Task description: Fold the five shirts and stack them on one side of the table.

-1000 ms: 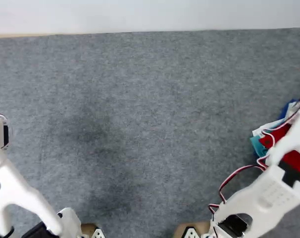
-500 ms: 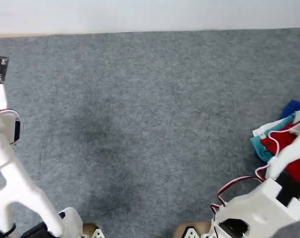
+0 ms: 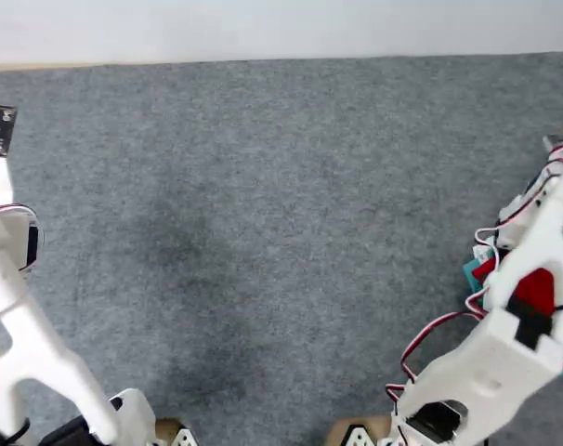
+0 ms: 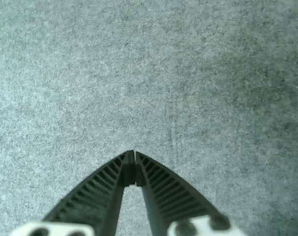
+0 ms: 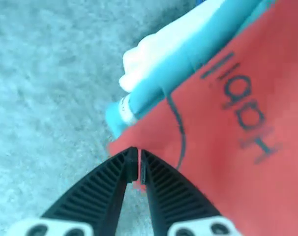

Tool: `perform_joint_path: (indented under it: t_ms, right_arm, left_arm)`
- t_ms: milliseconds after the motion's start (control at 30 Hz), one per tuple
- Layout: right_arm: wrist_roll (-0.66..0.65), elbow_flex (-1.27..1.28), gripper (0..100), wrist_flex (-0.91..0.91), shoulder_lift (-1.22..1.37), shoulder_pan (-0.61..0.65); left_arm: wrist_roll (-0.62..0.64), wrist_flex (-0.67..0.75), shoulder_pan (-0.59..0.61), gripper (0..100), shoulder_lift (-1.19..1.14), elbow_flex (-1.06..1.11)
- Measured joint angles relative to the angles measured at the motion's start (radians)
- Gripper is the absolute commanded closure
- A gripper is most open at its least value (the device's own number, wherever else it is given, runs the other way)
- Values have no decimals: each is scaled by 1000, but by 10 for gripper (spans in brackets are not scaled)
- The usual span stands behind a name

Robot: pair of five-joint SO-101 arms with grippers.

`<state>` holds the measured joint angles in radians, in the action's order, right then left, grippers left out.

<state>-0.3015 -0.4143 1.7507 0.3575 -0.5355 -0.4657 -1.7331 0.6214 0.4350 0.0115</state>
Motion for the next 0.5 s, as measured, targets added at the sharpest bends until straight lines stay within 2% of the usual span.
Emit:
perform_joint_path:
  t_ms: [233,300,500]
  right_arm:
    - [5,-23,990,3,-213,48]
    - [51,-21,990,3,-288,61]
    - [275,180,990,3,-565,112]
  left_arm:
    - [0,0,0,994,0,0]
    - [9,0,-6,994,2,5]
    - [269,0,-115,994,120,80]
